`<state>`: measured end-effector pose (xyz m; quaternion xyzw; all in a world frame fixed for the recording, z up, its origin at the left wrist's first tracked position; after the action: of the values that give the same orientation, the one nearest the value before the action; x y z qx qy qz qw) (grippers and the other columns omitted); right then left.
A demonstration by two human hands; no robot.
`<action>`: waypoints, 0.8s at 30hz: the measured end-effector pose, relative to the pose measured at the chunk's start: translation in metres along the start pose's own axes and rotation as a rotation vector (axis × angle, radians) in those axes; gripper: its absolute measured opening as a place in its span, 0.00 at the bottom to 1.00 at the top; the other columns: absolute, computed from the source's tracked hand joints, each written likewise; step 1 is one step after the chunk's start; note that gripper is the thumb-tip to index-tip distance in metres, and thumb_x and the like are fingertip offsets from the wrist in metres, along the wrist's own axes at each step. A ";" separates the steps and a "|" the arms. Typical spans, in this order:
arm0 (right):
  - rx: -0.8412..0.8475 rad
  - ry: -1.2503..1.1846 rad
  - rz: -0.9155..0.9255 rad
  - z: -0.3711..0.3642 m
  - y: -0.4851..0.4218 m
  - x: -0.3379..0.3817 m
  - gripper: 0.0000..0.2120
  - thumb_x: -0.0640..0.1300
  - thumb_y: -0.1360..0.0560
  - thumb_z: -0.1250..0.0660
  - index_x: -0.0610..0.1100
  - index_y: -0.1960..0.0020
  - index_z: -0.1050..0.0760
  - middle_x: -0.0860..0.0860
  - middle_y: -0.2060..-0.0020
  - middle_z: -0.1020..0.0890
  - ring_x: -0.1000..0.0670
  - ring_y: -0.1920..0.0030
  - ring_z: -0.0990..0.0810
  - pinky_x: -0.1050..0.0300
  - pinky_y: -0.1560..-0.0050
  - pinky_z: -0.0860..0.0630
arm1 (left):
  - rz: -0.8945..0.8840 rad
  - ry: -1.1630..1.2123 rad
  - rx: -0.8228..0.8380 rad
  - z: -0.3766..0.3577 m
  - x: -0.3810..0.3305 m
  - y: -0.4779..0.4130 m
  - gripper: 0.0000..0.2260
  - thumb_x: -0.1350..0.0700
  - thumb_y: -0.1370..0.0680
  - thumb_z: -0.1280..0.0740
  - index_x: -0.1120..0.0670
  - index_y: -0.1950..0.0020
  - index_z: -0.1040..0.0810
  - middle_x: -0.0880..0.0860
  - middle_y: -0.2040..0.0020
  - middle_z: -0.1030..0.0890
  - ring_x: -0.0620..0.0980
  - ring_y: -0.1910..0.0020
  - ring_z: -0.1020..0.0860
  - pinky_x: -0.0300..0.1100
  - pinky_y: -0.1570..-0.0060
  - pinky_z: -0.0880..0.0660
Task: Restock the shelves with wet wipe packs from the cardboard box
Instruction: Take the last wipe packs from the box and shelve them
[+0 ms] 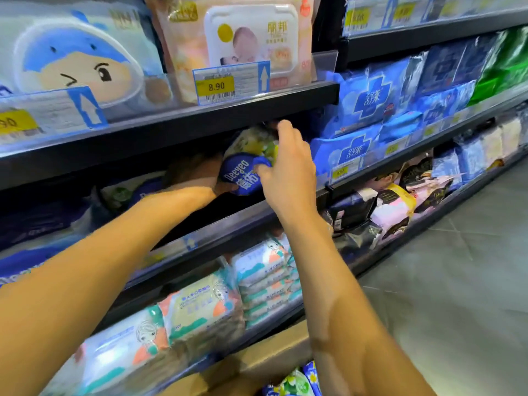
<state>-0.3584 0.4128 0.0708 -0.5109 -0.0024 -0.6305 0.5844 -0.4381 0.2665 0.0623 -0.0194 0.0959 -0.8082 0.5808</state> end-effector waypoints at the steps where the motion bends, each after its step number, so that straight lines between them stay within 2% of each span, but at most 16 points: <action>1: 0.012 0.030 0.004 -0.003 -0.005 0.003 0.24 0.39 0.26 0.26 0.44 0.34 0.32 0.46 0.39 0.24 0.40 0.37 0.27 0.48 0.50 0.30 | -0.010 0.042 0.012 0.001 0.005 -0.004 0.34 0.42 0.26 0.28 0.56 0.26 0.33 0.61 0.29 0.29 0.60 0.32 0.29 0.48 0.36 0.33; 3: 0.057 0.063 -0.012 -0.008 -0.016 0.006 0.20 0.39 0.24 0.29 0.43 0.35 0.30 0.44 0.39 0.24 0.39 0.36 0.27 0.50 0.49 0.33 | -0.059 0.075 -0.020 0.005 0.013 -0.009 0.31 0.39 0.27 0.29 0.55 0.31 0.28 0.60 0.34 0.24 0.60 0.38 0.25 0.49 0.39 0.28; 6: 0.097 0.058 -0.090 -0.010 -0.031 -0.006 0.16 0.42 0.24 0.29 0.42 0.37 0.26 0.42 0.38 0.23 0.36 0.37 0.25 0.51 0.47 0.30 | -0.139 -0.014 -0.098 0.009 0.022 -0.011 0.26 0.39 0.25 0.32 0.54 0.35 0.28 0.59 0.37 0.23 0.60 0.41 0.24 0.49 0.44 0.28; 8: 0.112 0.009 -0.161 -0.012 -0.036 -0.023 0.20 0.44 0.25 0.27 0.44 0.35 0.26 0.42 0.37 0.22 0.36 0.37 0.24 0.49 0.42 0.26 | -0.162 -0.036 -0.136 0.008 0.020 -0.010 0.28 0.38 0.28 0.30 0.54 0.36 0.29 0.58 0.37 0.23 0.60 0.42 0.25 0.49 0.46 0.28; 11: 0.167 -0.076 -0.224 -0.015 -0.037 -0.045 0.30 0.47 0.29 0.24 0.51 0.30 0.30 0.45 0.36 0.19 0.37 0.36 0.23 0.45 0.37 0.25 | -0.187 -0.039 -0.179 0.007 0.015 -0.011 0.36 0.38 0.33 0.25 0.51 0.31 0.31 0.57 0.34 0.26 0.60 0.38 0.27 0.49 0.43 0.29; 14: 0.289 0.081 -0.245 -0.026 -0.036 -0.055 0.31 0.50 0.28 0.23 0.48 0.30 0.33 0.39 0.37 0.21 0.32 0.37 0.24 0.43 0.39 0.25 | -0.239 -0.060 -0.233 0.007 0.019 -0.011 0.35 0.43 0.34 0.22 0.53 0.32 0.30 0.58 0.34 0.27 0.61 0.38 0.28 0.50 0.43 0.29; 18: 0.366 0.270 -0.229 -0.046 -0.047 -0.057 0.31 0.46 0.26 0.24 0.41 0.29 0.34 0.36 0.36 0.22 0.32 0.37 0.23 0.45 0.40 0.25 | -0.258 -0.069 -0.243 0.003 0.025 -0.014 0.34 0.43 0.34 0.22 0.51 0.33 0.30 0.55 0.35 0.26 0.59 0.40 0.26 0.50 0.46 0.27; 21: 0.504 0.399 -0.185 -0.079 -0.073 -0.059 0.37 0.44 0.25 0.27 0.40 0.22 0.40 0.38 0.26 0.31 0.37 0.29 0.28 0.50 0.31 0.30 | -0.184 -0.141 -0.291 0.003 0.020 -0.021 0.33 0.41 0.33 0.24 0.48 0.33 0.32 0.53 0.33 0.26 0.59 0.40 0.24 0.50 0.49 0.27; 24: 0.545 0.433 -0.161 -0.097 -0.090 -0.065 0.39 0.43 0.26 0.27 0.40 0.20 0.42 0.39 0.24 0.32 0.39 0.26 0.30 0.50 0.27 0.32 | -0.133 -0.165 -0.337 0.006 0.012 -0.024 0.30 0.41 0.33 0.24 0.46 0.36 0.31 0.52 0.33 0.25 0.60 0.40 0.23 0.50 0.51 0.27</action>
<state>-0.5008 0.4303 0.0360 -0.1892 -0.0867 -0.7443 0.6346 -0.4640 0.2618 0.0711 -0.1887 0.1807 -0.8130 0.5204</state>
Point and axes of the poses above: each hand's wrist, its own y-axis away from the middle knuckle, its own z-axis out of the back of the hand, x = y × z, the point moved 6 cm from there along -y, towards the middle knuckle
